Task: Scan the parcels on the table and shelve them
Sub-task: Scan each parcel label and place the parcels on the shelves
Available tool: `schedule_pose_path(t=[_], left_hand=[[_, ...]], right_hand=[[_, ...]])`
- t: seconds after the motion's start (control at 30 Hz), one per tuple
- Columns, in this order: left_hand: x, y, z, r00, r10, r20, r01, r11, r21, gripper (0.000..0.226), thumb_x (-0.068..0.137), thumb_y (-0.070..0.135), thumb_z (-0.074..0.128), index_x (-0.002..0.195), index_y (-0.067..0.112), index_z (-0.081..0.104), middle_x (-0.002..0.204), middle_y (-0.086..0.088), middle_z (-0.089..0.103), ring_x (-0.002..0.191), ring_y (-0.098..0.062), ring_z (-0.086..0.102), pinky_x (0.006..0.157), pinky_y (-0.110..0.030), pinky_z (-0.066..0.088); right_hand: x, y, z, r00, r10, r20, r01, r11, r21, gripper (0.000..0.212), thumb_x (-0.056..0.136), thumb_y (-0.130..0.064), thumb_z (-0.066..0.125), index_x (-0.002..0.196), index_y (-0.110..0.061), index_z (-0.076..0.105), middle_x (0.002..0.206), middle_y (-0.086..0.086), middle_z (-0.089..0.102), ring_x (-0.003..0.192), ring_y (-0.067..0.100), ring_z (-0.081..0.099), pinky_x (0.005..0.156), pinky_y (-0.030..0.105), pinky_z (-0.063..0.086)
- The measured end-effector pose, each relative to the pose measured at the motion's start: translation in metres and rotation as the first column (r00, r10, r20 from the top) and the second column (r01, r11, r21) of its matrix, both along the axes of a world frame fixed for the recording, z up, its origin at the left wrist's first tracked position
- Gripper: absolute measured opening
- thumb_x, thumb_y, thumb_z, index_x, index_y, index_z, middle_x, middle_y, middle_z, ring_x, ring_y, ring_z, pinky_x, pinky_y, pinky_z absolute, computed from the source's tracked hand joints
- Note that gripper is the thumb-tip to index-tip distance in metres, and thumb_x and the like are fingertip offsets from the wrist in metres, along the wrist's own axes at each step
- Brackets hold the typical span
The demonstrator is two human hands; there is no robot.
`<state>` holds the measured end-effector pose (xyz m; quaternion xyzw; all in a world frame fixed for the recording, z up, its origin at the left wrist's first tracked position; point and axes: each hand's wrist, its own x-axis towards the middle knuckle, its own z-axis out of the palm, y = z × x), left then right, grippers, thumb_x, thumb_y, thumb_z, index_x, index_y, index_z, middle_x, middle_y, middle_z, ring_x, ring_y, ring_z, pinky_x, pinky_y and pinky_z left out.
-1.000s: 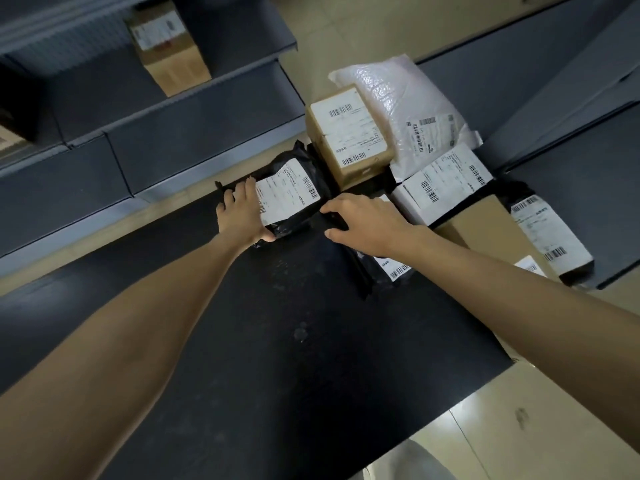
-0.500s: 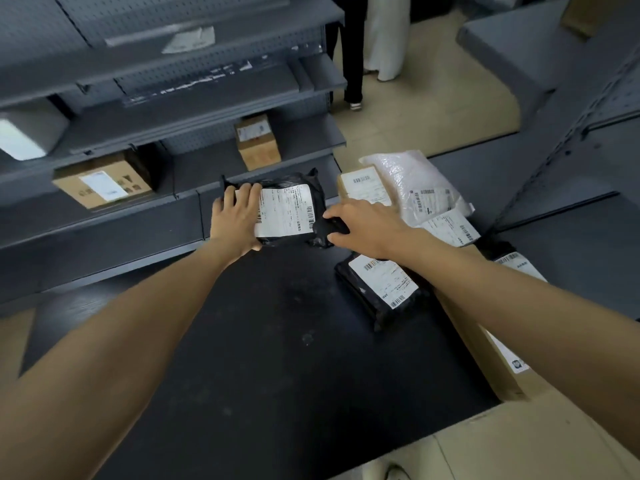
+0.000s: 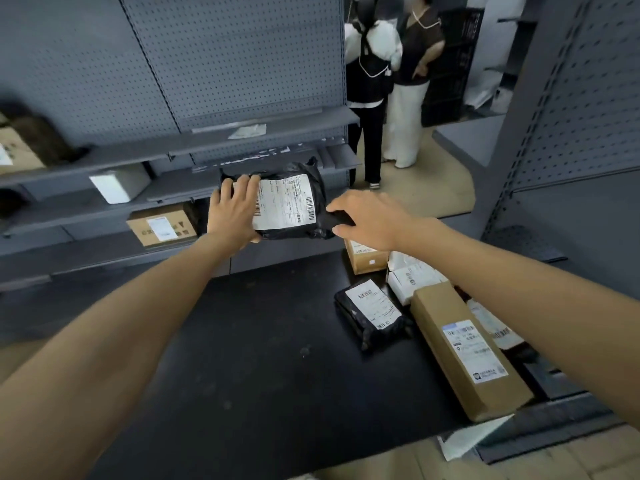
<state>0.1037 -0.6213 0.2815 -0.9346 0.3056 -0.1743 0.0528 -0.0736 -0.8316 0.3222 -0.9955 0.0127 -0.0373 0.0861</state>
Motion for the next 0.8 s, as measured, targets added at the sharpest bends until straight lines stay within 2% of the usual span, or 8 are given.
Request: schedule_pose_path(t=[0.23,0.43,0.6,0.8], left_hand=[[-0.011,0.012,0.036,0.999,0.019,0.033,-0.017,0.999,-0.038,0.128,0.059,0.041,0.092,0.153,0.014,0.010,0.152,-0.008,0.026,0.142,-0.038,0.023,0.118,-0.054,0.023],[0.004,0.024,0.044,0.999,0.038,0.025,-0.037,0.997,-0.064,0.126,0.054,0.042,0.094,0.150,0.014,0.017,0.146,-0.008,0.032,0.137,-0.038,0.028,0.115,-0.054,0.027],[0.025,0.034,0.047,0.999,0.029,0.032,-0.027,0.998,-0.058,0.125,0.054,0.042,0.094,0.149,0.014,0.018,0.146,-0.008,0.033,0.137,-0.038,0.029,0.115,-0.053,0.028],[0.055,0.045,0.049,0.999,0.012,0.038,-0.010,0.998,-0.061,0.124,0.053,0.042,0.094,0.148,0.014,0.019,0.146,-0.008,0.033,0.136,-0.037,0.030,0.114,-0.052,0.028]], right_hand=[[-0.016,0.012,0.027,1.000,0.002,0.019,-0.001,0.999,-0.054,0.047,0.096,-0.041,0.053,0.141,-0.028,0.050,0.139,0.005,0.054,0.122,0.038,0.055,0.097,0.054,0.048],[-0.004,0.025,0.044,0.999,0.020,0.047,-0.016,0.997,-0.072,0.029,0.095,-0.036,0.054,0.121,-0.023,0.060,0.116,0.005,0.062,0.105,0.035,0.060,0.088,0.050,0.051],[0.013,0.042,0.052,0.999,-0.009,0.045,0.012,0.997,-0.075,0.034,0.098,-0.033,0.053,0.129,-0.019,0.058,0.127,0.008,0.058,0.111,0.035,0.058,0.093,0.052,0.049],[0.035,0.056,0.054,0.999,-0.034,0.034,0.037,0.996,-0.084,0.025,0.097,-0.033,0.052,0.117,-0.021,0.060,0.116,0.007,0.058,0.103,0.035,0.059,0.089,0.050,0.050]])
